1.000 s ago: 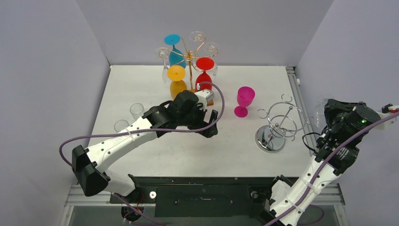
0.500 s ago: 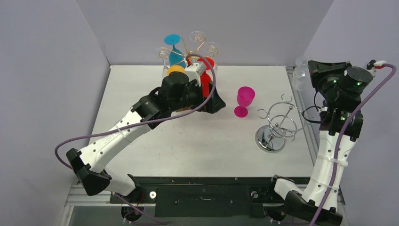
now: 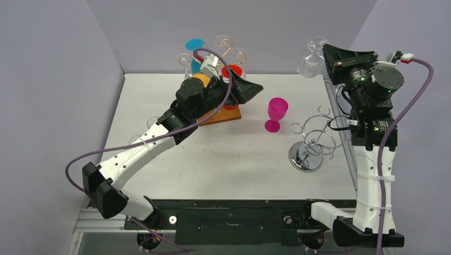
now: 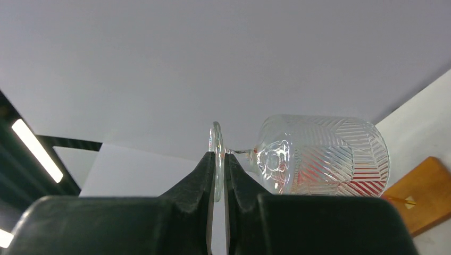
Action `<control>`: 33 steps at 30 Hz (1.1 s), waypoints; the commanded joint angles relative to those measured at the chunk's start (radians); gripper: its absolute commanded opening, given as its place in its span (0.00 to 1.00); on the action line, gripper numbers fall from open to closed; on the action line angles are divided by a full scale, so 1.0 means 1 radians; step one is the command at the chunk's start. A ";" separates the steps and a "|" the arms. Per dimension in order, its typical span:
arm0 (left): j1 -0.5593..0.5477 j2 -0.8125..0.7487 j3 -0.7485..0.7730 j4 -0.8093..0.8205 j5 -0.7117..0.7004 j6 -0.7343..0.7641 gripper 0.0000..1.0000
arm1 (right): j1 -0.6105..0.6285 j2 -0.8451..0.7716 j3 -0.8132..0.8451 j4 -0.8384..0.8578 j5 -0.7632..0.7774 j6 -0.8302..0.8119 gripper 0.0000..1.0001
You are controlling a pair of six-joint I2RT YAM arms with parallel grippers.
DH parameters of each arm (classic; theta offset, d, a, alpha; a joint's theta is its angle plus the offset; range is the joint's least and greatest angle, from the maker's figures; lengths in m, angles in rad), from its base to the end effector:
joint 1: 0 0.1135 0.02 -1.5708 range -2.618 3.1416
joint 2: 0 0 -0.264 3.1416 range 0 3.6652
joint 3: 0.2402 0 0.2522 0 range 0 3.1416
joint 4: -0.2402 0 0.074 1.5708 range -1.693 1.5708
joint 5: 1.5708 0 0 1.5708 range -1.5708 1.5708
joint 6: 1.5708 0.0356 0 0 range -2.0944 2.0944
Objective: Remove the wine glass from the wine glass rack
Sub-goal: Place the wine glass at the center of the board.
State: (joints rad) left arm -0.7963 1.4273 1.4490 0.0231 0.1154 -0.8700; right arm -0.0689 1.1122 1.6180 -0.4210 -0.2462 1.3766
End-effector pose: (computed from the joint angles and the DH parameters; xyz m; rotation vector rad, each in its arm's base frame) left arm 0.2314 -0.2424 0.4450 0.0400 1.7041 -1.3830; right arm 0.1966 -0.0049 0.5306 0.8984 1.3451 1.2189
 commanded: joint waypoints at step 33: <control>0.154 0.129 -0.141 0.938 0.164 -0.261 0.98 | 0.423 0.060 -0.143 0.526 0.103 0.394 0.00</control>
State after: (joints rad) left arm -0.6598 1.5532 1.2942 0.8234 0.2451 -1.1019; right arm 0.3359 1.2053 1.4879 -0.0467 -0.1631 1.7302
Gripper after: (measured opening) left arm 0.970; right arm 0.048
